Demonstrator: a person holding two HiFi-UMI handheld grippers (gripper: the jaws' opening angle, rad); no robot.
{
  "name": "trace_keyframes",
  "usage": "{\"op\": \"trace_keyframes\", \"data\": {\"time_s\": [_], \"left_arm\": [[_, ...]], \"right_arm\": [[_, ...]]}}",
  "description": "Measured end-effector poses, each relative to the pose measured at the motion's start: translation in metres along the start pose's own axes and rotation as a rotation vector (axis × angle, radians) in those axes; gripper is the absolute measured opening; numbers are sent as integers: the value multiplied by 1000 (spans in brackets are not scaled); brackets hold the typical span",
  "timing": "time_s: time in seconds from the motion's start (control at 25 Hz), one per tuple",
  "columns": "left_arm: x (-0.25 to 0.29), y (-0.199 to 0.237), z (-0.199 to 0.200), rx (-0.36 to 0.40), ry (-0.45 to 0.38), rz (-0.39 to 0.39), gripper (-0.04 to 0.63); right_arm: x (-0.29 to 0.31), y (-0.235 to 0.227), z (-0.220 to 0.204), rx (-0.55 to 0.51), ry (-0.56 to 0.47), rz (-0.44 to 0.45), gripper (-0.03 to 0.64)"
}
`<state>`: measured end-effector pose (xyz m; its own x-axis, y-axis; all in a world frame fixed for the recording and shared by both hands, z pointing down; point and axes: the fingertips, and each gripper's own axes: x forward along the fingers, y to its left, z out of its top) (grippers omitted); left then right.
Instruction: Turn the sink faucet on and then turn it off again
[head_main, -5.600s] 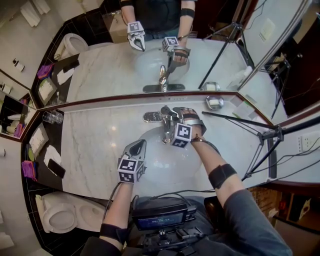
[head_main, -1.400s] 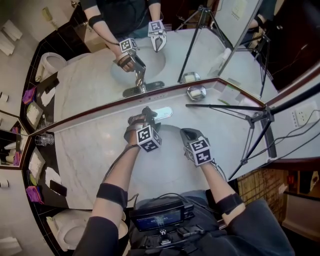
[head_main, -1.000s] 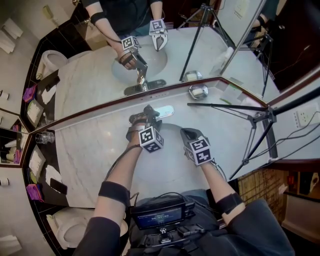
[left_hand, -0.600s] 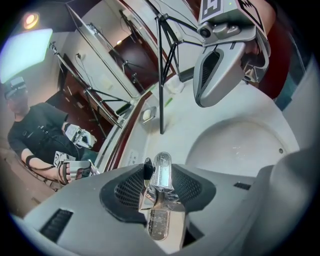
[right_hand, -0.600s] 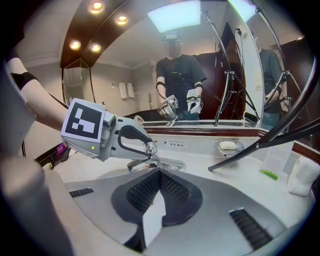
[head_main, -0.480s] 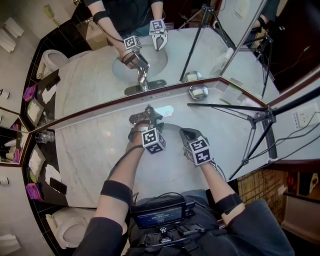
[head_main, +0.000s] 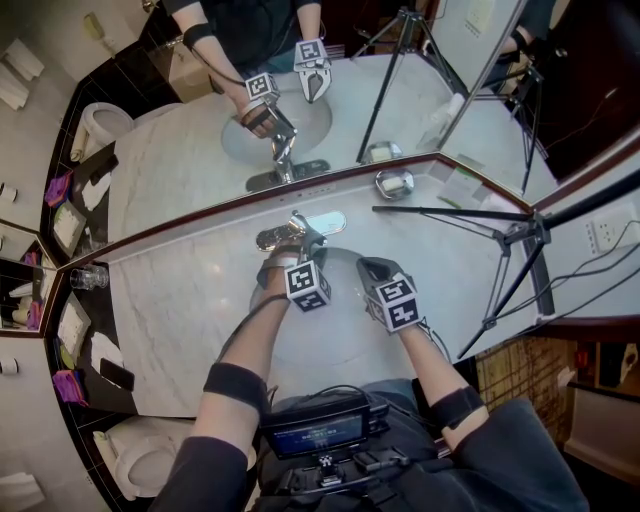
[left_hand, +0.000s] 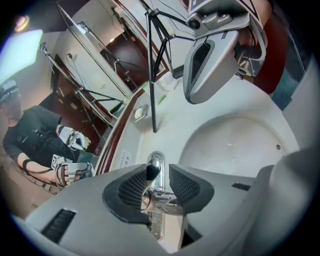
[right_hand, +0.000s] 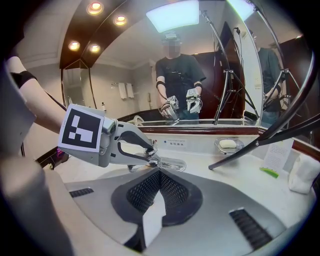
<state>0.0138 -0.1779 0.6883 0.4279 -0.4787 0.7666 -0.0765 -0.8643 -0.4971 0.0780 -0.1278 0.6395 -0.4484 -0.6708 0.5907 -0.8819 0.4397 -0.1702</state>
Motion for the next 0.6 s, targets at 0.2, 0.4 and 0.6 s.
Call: {"op": "trace_keyframes", "data": {"time_s": [0.2, 0.4, 0.6], "left_arm": [[0, 1, 1, 2, 1, 5, 124], [-2, 3, 2, 12, 13, 10, 95], [-10, 3, -1, -13, 25, -2, 63]], "right_arm": [[0, -1, -2, -1, -1, 0, 21], [-5, -2, 1, -6, -12, -4, 21], [-12, 1, 8, -14, -17, -8, 21]]}}
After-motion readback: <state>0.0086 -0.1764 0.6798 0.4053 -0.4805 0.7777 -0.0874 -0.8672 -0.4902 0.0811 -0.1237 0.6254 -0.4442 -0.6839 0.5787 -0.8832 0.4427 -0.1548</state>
